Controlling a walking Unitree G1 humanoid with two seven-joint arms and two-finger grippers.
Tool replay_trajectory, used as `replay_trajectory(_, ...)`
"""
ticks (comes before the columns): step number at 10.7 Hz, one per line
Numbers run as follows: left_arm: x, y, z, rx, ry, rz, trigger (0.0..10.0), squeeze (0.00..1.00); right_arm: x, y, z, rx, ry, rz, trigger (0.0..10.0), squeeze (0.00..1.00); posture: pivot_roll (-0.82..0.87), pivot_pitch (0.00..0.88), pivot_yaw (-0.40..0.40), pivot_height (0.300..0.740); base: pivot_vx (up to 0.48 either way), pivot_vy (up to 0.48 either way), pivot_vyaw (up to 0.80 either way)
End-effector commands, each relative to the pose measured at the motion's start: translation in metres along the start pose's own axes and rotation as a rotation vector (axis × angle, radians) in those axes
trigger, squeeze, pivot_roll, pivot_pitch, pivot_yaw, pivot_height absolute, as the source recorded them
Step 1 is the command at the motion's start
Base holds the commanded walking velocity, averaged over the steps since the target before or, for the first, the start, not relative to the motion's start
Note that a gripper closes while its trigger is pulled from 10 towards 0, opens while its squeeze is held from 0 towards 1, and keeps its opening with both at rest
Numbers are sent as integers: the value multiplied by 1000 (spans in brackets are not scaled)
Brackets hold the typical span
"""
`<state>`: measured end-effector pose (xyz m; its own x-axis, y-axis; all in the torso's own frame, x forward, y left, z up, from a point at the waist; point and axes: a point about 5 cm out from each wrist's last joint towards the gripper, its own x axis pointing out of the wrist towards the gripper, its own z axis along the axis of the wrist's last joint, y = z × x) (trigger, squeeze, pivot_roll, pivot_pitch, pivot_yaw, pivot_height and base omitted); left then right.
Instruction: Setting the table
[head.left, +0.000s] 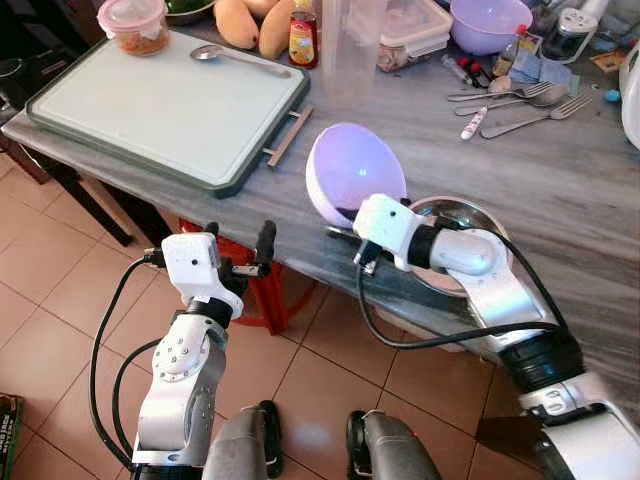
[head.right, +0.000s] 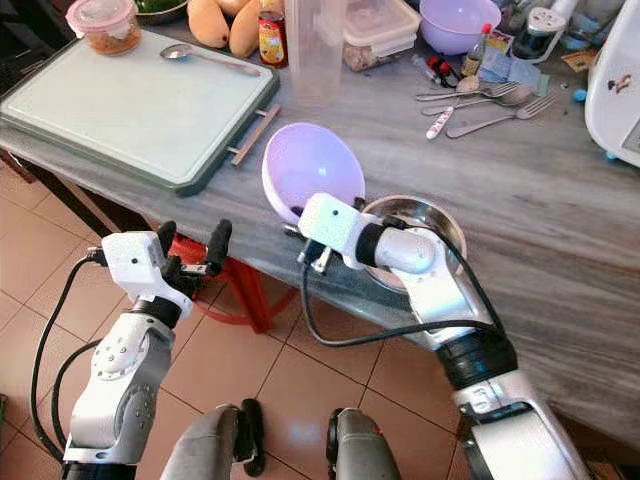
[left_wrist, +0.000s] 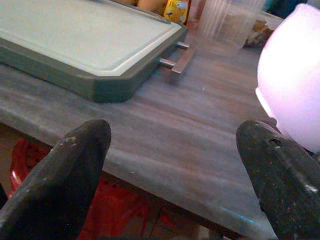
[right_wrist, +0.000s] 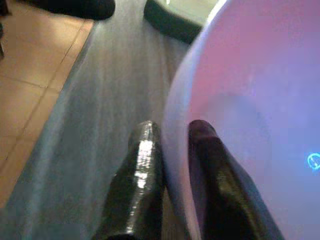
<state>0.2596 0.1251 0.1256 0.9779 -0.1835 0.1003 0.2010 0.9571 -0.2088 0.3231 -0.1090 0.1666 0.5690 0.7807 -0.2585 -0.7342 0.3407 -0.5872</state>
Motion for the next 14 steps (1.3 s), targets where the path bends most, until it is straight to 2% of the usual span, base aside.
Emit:
replay_trajectory(1, -2, -1, 0, 3, 9, -15, 10000, 0, -2, 4, -5, -26, 38, 35, 10000, 1000, -41, 213, 7, 740, 0, 0, 0)
replay_trajectory(3, 1, -1, -1, 6, 14, -23, 10000, 0, -7, 2, -7, -93, 103, 84, 10000, 1000, -44, 206, 9, 740, 0, 0, 0)
replay_trajectory(5, 3, -1, -1, 6, 14, -26, 10000, 0, -9, -4, -8, -129, 131, 80, 10000, 1000, -44, 199, 7, 740, 0, 0, 0)
replay_trajectory(7, 4, -2, -2, 5, 17, -30, 10000, 0, -11, -15, -8, -147, 174, 39, 10000, 1000, -43, 193, 6, 740, 0, 0, 0)
replay_trajectory(10, 7, -3, -2, 5, 20, -36, 10000, 0, -14, -28, -13, -122, 244, -26, 10000, 1000, -45, 185, 9, 740, 0, 0, 0)
replay_trajectory(11, 8, -4, -2, 5, 19, -39, 10000, 0, -15, -32, -16, -133, 261, -49, 10000, 757, -45, 184, 9, 740, 0, 0, 0)
replay_trajectory(12, 9, -3, -3, 5, 19, -39, 10000, 0, -14, -35, -12, -140, 251, -66, 10000, 306, -45, 182, 10, 740, 0, 0, 0)
replay_trajectory(13, 9, -3, -3, 6, 21, -41, 10000, 0, -13, -41, -9, -136, 246, -96, 10000, 0, -44, 179, 11, 740, 0, 0, 0)
replay_trajectory(14, 10, -3, -3, 7, 21, -43, 10000, 0, -14, -46, -6, -153, 247, -113, 10000, 0, -44, 179, 11, 740, 0, 0, 0)
